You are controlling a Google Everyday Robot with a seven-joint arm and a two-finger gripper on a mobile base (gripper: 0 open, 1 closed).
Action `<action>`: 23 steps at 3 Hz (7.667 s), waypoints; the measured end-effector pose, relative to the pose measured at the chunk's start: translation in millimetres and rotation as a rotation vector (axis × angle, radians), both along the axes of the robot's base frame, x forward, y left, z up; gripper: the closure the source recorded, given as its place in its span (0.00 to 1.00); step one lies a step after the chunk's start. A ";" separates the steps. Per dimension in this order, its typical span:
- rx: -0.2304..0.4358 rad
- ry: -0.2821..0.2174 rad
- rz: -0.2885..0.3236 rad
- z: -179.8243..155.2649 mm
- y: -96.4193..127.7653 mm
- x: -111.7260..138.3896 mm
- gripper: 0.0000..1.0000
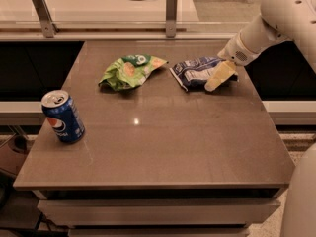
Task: Move blue chip bag near pepsi can
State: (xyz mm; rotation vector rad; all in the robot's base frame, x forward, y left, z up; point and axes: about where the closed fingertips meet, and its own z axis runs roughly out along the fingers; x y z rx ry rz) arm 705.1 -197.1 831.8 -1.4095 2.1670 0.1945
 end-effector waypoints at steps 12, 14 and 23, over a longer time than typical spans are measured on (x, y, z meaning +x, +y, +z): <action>0.064 -0.071 0.253 75.2 50.0 -128.9 1.00; 0.132 -0.101 0.381 87.4 103.3 -182.0 1.00; 0.225 -0.011 0.649 65.0 243.0 -251.6 0.84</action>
Offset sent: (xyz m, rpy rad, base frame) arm 0.0004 0.0016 -0.0024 0.0004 0.0035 0.0025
